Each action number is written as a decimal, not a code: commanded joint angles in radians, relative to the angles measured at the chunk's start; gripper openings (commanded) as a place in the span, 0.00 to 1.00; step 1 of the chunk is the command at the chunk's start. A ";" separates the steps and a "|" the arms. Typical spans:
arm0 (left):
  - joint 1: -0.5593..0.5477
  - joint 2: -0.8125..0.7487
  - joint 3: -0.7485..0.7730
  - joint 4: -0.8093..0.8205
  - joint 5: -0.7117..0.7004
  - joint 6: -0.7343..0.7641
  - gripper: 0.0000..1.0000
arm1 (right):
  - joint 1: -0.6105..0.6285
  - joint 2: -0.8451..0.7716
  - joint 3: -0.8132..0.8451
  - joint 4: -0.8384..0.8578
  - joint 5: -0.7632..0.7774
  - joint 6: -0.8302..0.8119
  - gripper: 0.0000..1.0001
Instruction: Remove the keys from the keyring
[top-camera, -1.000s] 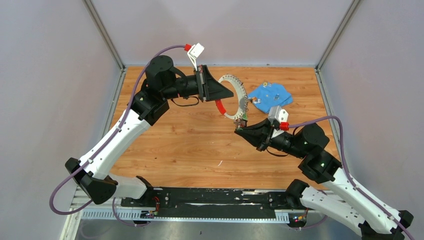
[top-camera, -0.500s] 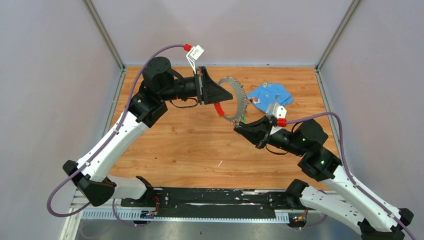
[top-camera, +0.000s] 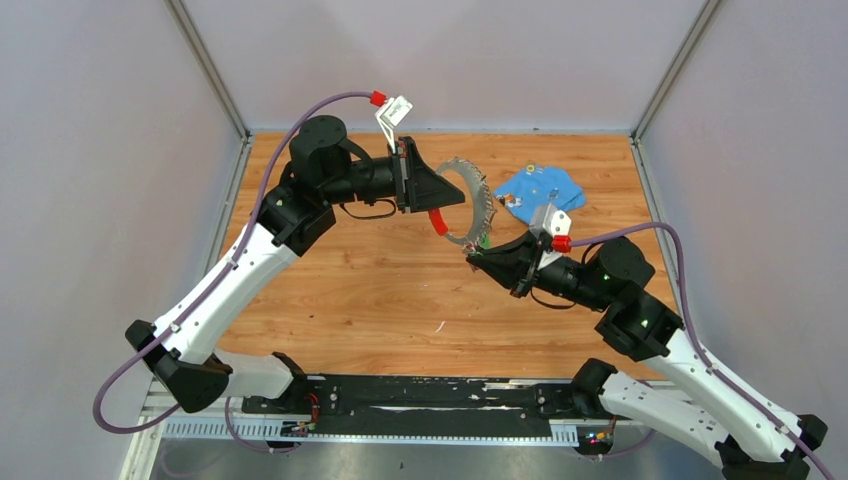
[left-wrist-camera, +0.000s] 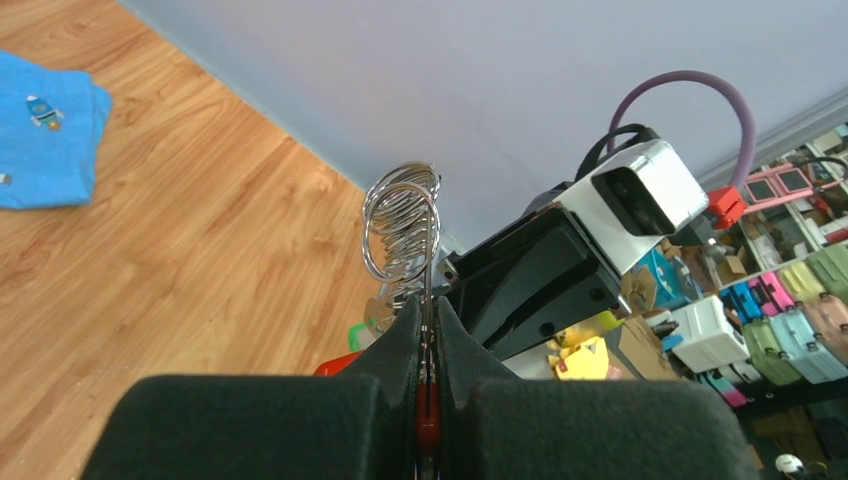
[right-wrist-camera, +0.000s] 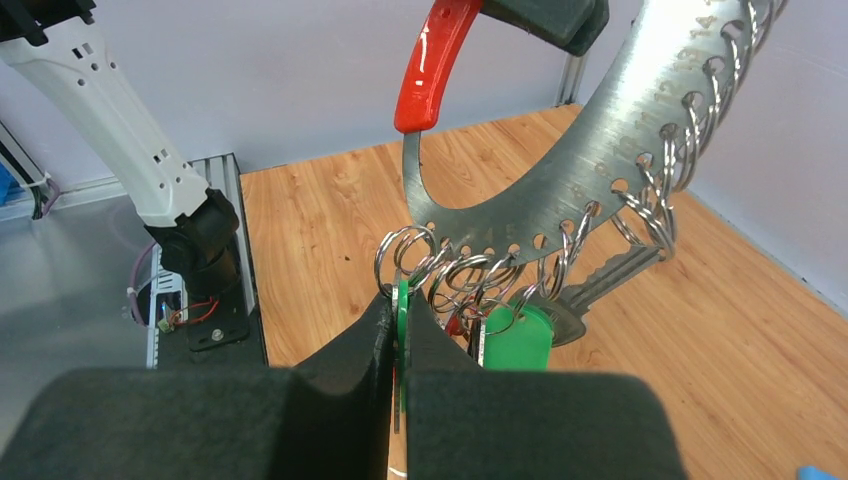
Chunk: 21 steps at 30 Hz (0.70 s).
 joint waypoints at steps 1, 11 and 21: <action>-0.012 -0.030 0.028 -0.034 -0.037 0.046 0.00 | 0.012 -0.013 0.037 -0.015 -0.029 -0.016 0.01; -0.011 -0.038 0.024 0.032 -0.047 -0.015 0.00 | 0.012 0.005 0.056 -0.094 -0.057 -0.047 0.01; -0.011 -0.046 0.022 0.045 -0.042 -0.035 0.00 | 0.011 -0.004 0.052 -0.088 -0.013 -0.046 0.01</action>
